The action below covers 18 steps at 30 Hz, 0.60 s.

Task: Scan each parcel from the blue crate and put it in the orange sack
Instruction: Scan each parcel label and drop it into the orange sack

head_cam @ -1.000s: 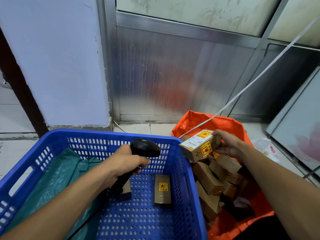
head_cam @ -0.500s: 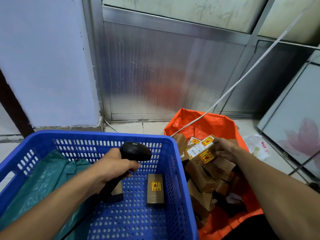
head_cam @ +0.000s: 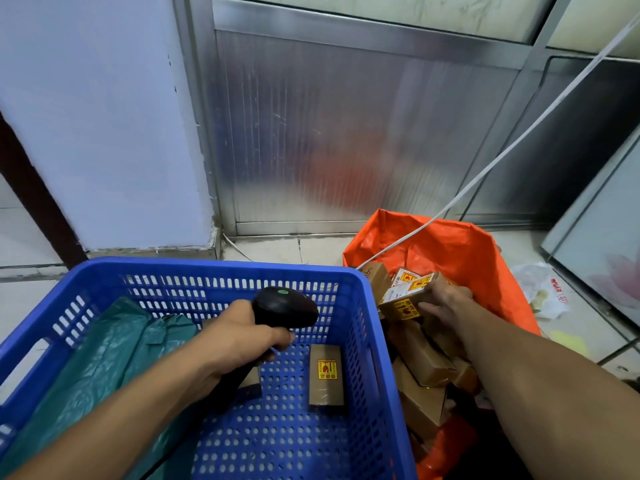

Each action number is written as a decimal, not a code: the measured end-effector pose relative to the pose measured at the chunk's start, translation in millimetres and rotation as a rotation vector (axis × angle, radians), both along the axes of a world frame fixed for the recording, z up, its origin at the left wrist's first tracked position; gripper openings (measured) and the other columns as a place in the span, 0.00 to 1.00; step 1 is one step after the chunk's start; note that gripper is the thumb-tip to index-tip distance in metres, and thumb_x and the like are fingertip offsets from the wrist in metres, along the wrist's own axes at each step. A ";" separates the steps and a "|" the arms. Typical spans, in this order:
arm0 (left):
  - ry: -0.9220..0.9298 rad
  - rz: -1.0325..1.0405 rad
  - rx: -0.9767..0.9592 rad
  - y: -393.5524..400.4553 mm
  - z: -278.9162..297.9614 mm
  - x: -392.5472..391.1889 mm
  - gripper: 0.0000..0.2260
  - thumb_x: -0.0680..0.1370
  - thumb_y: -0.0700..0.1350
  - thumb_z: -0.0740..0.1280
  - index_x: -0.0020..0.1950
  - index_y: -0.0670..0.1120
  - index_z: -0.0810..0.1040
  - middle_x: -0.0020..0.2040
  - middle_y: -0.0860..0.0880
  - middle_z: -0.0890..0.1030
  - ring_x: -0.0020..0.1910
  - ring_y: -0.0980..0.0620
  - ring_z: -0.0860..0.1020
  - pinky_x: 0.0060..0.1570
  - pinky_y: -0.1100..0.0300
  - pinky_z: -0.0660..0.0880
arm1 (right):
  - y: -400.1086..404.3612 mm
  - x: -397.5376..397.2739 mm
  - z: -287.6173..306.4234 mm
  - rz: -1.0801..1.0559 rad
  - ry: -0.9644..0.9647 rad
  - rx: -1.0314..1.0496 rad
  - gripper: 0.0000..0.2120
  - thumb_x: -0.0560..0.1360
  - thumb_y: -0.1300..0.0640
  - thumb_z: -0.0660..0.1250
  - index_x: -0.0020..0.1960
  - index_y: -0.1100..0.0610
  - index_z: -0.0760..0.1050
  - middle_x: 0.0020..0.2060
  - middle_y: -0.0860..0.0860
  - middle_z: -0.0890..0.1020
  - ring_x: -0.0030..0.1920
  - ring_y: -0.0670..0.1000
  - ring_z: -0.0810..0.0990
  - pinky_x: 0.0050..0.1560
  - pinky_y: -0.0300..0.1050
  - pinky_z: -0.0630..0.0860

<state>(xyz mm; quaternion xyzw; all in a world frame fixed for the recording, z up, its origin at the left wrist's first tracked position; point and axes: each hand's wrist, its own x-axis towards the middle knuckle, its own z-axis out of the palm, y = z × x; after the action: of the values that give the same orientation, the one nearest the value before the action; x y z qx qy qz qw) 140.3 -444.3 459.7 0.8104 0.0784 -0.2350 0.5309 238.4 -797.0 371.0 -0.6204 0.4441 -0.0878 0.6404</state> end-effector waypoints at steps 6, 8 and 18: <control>0.006 0.000 -0.009 2.8 -2.1 0.4 0.07 0.74 0.37 0.74 0.52 0.43 0.83 0.39 0.46 0.85 0.33 0.54 0.80 0.39 0.59 0.77 | -12.7 24.4 -42.2 0.006 0.035 0.038 0.14 0.76 0.61 0.67 0.60 0.60 0.73 0.56 0.57 0.82 0.51 0.55 0.82 0.52 0.55 0.80; 0.009 0.009 -0.016 3.5 -2.5 1.8 0.07 0.74 0.37 0.75 0.52 0.43 0.83 0.39 0.46 0.85 0.33 0.54 0.80 0.38 0.59 0.77 | -3.1 23.7 -37.2 0.065 0.080 0.074 0.13 0.78 0.58 0.64 0.62 0.59 0.73 0.55 0.57 0.82 0.47 0.55 0.81 0.47 0.55 0.76; 0.006 0.026 -0.031 6.1 -1.5 6.6 0.07 0.74 0.36 0.74 0.52 0.41 0.82 0.39 0.45 0.85 0.31 0.54 0.79 0.36 0.59 0.76 | 26.9 7.3 -7.5 0.254 0.267 0.023 0.10 0.82 0.61 0.59 0.62 0.60 0.69 0.45 0.57 0.76 0.47 0.58 0.78 0.59 0.58 0.78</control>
<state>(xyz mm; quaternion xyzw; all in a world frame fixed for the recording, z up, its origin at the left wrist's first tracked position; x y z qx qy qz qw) 146.9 -438.3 458.2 0.8002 0.0866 -0.2317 0.5463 245.7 -770.1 363.5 -0.6704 0.4442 0.0821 0.5887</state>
